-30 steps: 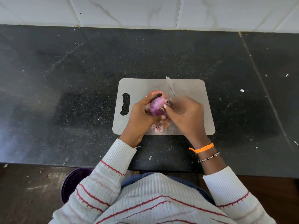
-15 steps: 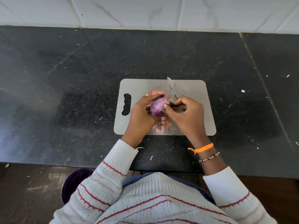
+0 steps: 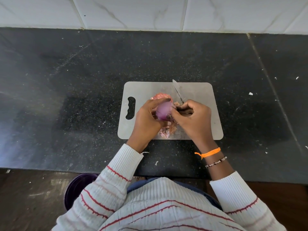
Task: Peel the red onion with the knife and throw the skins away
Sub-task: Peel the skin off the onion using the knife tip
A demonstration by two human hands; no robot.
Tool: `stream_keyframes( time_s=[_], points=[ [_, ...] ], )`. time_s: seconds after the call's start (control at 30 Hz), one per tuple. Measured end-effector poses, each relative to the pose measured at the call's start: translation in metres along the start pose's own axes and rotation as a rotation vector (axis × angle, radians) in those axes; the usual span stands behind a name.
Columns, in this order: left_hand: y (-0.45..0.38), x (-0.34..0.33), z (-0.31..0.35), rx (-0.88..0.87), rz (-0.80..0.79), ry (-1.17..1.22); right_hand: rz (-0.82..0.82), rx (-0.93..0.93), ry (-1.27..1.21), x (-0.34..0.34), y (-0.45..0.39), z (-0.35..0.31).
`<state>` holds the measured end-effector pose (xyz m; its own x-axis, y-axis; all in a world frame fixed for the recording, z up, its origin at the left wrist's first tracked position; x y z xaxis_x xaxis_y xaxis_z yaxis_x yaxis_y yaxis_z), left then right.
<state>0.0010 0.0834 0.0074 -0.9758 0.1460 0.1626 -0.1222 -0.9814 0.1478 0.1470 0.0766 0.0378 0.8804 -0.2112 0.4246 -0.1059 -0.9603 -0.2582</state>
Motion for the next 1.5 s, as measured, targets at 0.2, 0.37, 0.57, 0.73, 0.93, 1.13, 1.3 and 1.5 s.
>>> stream_keyframes(
  time_s=[0.2,0.37,0.57,0.73,0.93,1.13,1.3,1.5],
  points=[
    [0.000,-0.001,0.000,-0.009,0.007,-0.029,0.005,-0.017,0.020,-0.001,-0.001,0.002],
    [0.000,-0.002,0.000,-0.001,-0.005,-0.047,0.014,-0.032,0.053,0.002,-0.003,0.008],
    [-0.001,0.003,-0.001,-0.006,0.027,-0.028,0.039,-0.024,-0.053,0.007,0.001,0.004],
    [-0.002,0.004,0.006,-0.082,0.075,-0.135,0.067,0.083,0.076,0.002,0.004,-0.011],
    [0.003,0.006,0.026,-0.287,0.168,-0.355,0.080,0.050,0.088,0.003,-0.001,-0.012],
    [0.006,0.005,0.030,-0.350,0.177,-0.391,-0.013,-0.036,0.106,-0.004,-0.003,-0.005],
    [0.003,0.001,0.021,-0.269,0.089,-0.278,-0.046,-0.065,0.171,-0.006,-0.004,0.003],
    [0.003,-0.003,0.007,-0.048,-0.036,0.149,-0.057,-0.129,0.234,-0.002,-0.005,0.024]
  ],
)
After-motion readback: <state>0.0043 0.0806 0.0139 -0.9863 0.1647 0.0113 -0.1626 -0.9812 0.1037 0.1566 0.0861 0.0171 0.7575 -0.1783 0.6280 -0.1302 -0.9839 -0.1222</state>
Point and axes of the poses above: each hand's wrist, its own y-axis away from the middle knuckle, its own x-axis out of the back of the hand, z = x × y, the point moved 9 cm from there along -y, towards the middle knuckle, and after that the axes turned 3 degrees about -z, right-handed, at the moved point
